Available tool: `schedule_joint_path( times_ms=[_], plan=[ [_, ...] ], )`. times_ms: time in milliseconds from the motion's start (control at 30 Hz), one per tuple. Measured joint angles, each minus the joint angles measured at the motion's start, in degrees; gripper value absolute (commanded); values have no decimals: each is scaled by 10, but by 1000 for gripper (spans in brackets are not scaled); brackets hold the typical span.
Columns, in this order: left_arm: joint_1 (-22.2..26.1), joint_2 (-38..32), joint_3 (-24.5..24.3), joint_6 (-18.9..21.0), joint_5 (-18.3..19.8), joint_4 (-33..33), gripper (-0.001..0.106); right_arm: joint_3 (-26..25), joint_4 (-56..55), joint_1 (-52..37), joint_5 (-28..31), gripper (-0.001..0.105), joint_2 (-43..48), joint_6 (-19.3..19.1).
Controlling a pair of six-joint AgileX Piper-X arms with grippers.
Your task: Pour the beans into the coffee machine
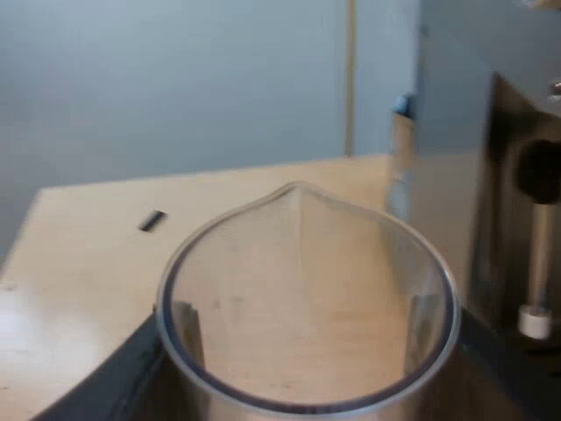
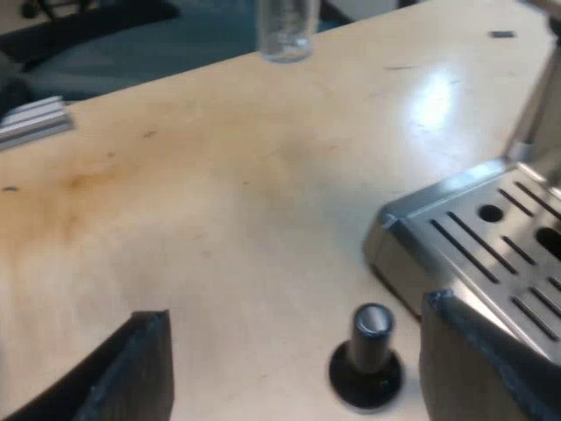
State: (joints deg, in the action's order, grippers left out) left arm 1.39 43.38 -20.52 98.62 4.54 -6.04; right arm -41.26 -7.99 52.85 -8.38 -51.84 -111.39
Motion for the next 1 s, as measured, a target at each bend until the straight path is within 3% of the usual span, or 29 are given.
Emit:
schedule_joint_path(
  times_ms=[167,367,700,933,1000],
  plan=[
    [0,46,34,19,-8,-59,7,0,15,0,30,62,-22,0],
    [0,141,37,57,-5,-130,7,0,70,0,53,62,-73,43],
    [0,278,37,60,1,-245,7,0,162,0,96,62,-149,63],
    [0,369,37,58,1,-334,7,0,169,0,119,62,-174,99],
    [0,386,37,58,17,-348,7,0,169,0,130,62,-178,99]
  ],
)
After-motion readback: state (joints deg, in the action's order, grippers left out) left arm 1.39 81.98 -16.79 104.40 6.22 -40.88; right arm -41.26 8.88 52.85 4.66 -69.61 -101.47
